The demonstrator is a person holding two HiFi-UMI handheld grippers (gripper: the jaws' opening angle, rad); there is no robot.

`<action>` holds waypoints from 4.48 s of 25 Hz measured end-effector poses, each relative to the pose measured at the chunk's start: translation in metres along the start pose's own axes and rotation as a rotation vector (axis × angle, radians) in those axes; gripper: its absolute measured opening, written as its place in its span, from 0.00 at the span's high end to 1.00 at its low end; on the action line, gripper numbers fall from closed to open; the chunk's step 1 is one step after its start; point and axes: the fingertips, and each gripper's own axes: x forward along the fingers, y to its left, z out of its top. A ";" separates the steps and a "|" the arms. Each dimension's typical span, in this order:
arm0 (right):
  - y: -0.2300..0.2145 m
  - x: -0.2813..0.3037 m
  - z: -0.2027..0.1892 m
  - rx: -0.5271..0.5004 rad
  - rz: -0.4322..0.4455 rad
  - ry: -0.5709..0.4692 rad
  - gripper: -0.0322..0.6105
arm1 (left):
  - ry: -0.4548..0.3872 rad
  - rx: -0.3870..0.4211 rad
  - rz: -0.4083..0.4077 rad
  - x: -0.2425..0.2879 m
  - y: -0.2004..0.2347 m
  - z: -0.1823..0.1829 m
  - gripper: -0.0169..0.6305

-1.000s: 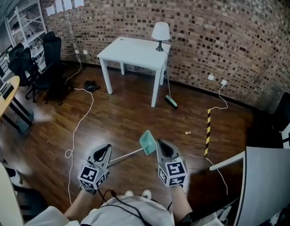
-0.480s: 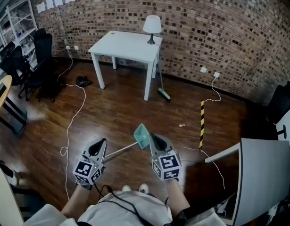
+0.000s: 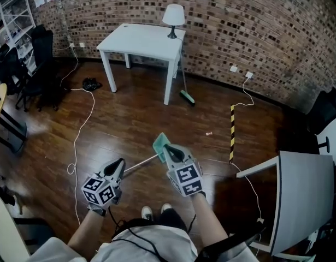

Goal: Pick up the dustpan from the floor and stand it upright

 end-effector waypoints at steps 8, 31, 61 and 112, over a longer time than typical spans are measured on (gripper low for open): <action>-0.013 0.047 -0.056 -0.045 0.070 0.153 0.90 | 0.193 -0.268 0.096 0.021 0.054 -0.111 0.72; -0.154 0.291 -0.467 -0.036 0.188 0.490 0.61 | 0.235 -0.888 0.339 0.223 0.301 -0.530 0.53; -0.205 0.371 -0.700 -0.034 0.063 0.534 0.91 | -0.260 -1.000 0.633 0.250 0.481 -0.691 0.77; -0.251 0.244 -0.546 -0.017 -0.485 -0.112 0.98 | -0.270 0.330 0.096 0.449 0.236 -0.346 0.79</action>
